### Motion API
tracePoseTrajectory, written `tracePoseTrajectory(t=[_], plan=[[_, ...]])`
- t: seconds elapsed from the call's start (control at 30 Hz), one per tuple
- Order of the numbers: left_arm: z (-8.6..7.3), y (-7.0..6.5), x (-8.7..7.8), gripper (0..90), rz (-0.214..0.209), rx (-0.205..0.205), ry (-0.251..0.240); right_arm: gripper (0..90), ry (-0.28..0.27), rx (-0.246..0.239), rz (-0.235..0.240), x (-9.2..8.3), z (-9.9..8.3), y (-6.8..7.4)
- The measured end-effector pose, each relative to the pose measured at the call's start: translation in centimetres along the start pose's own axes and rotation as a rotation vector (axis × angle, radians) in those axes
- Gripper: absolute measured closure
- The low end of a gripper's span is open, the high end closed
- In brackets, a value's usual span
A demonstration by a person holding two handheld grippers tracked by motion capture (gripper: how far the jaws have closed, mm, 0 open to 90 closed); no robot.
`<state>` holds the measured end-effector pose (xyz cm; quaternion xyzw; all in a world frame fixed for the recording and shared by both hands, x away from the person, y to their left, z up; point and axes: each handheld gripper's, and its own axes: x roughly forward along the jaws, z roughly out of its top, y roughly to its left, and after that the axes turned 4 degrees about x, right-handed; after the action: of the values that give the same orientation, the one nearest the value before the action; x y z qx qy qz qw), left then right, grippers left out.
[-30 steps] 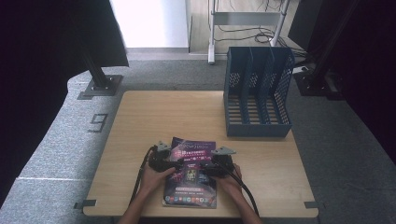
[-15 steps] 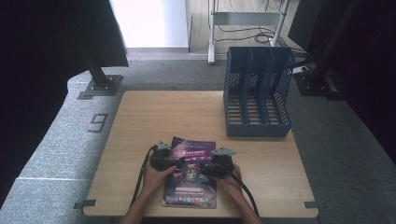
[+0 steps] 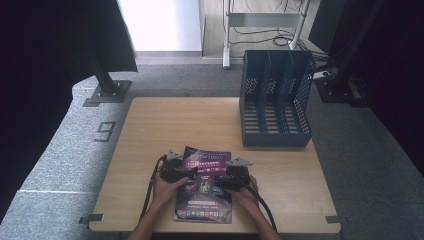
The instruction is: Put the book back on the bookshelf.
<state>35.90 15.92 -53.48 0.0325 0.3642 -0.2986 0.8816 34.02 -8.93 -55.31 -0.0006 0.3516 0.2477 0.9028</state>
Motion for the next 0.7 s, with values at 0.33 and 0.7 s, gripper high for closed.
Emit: tracePoseTrajectory(t=[0.33,0.7], plan=[[0.5,-1.7,0.6,26.7,-0.044,0.083,0.020,20.7,0.000,0.000,-0.001,0.0,0.0,0.0],[1.4,-1.9,1.4,32.6,0.002,0.103,0.039,20.8,0.000,0.000,-0.002,0.0,0.0,0.0]])
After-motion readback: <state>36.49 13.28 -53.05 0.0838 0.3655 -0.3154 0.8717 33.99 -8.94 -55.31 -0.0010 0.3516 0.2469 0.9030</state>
